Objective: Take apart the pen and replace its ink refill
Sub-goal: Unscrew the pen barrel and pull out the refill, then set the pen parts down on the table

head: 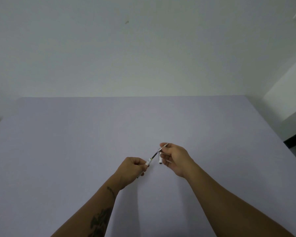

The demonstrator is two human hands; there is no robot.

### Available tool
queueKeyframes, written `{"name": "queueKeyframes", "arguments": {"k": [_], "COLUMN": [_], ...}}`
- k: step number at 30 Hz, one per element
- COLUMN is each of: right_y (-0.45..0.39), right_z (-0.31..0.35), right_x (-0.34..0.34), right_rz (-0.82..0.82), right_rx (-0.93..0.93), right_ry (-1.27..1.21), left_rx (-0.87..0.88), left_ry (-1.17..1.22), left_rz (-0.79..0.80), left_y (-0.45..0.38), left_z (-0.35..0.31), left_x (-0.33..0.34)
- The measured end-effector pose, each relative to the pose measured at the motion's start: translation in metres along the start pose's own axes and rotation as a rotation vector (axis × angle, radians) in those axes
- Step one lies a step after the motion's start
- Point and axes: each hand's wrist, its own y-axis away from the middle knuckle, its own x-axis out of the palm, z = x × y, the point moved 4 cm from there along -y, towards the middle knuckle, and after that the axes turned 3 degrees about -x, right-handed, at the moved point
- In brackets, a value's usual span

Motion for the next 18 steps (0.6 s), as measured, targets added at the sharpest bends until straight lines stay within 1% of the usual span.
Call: {"name": "queueKeyframes", "arguments": {"k": [2, 4, 5, 6, 9, 10, 14, 18], "right_y": [-0.005, -0.011, -0.013, -0.015, -0.02, -0.021, -0.028, -0.033], "right_z": [0.002, -0.001, -0.005, -0.009, -0.024, -0.028, -0.036, -0.037], "right_x": [-0.011, -0.023, -0.03, -0.037, -0.05, -0.05, -0.036, -0.025], "right_rz": [-0.059, -0.112, -0.147, -0.185, -0.241, -0.239, -0.221, -0.22], "right_rx": [-0.002, 0.002, -0.004, -0.025, -0.131, -0.153, -0.254, -0.29], "right_ry": [-0.061, -0.002, 0.089, 0.232, 0.803, 0.919, 1.156, 1.304], "left_rx": [-0.02, -0.044, -0.055, -0.064, -0.089, -0.095, -0.108, -0.113], "left_ry": [0.004, 0.016, 0.014, 0.007, -0.011, -0.015, -0.027, -0.034], "left_rz": [-0.017, -0.033, -0.041, -0.049, -0.068, -0.07, -0.066, -0.085], "left_y": [-0.001, -0.002, -0.003, -0.004, -0.007, -0.008, -0.01, -0.009], "left_z": [0.005, 0.01, 0.012, 0.014, 0.016, 0.017, 0.018, 0.022], "left_x": [0.002, 0.003, 0.004, 0.004, 0.003, 0.004, 0.008, 0.009]}}
